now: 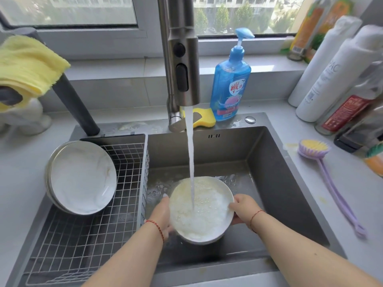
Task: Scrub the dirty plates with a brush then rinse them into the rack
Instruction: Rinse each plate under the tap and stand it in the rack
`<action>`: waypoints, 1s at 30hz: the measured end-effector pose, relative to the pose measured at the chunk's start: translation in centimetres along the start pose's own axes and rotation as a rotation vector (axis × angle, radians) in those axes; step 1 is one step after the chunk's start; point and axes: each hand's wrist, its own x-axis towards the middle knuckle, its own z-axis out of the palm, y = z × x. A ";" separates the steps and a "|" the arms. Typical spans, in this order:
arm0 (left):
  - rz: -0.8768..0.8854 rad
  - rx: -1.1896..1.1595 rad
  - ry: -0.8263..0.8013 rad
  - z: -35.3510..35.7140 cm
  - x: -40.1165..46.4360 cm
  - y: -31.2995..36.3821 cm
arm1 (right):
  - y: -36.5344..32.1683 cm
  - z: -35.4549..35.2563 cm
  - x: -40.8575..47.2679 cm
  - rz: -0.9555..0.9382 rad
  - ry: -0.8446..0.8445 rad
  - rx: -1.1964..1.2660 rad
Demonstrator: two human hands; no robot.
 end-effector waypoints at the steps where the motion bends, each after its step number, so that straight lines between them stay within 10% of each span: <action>1: 0.002 -0.017 0.006 -0.1 -0.1 -0.1 | -0.2 -0.2 -0.2 -0.001 -0.013 0.050; 13: 0.008 -0.375 -0.414 -1.4 -1.3 -1.5 | -1.2 -1.0 -3.6 -0.044 -0.201 0.348; 19: 0.227 -0.330 -0.398 -1.6 -1.6 -0.5 | -2.3 -1.4 -4.9 -0.625 0.325 -0.567; 24: 0.298 -0.335 -0.376 -1.6 -1.8 -0.1 | -3.2 0.3 -8.9 -0.741 -0.014 -1.018; 30: 0.279 -0.290 -0.368 -1.2 -2.8 0.3 | -3.6 4.5 -9.8 -0.732 -0.455 -0.674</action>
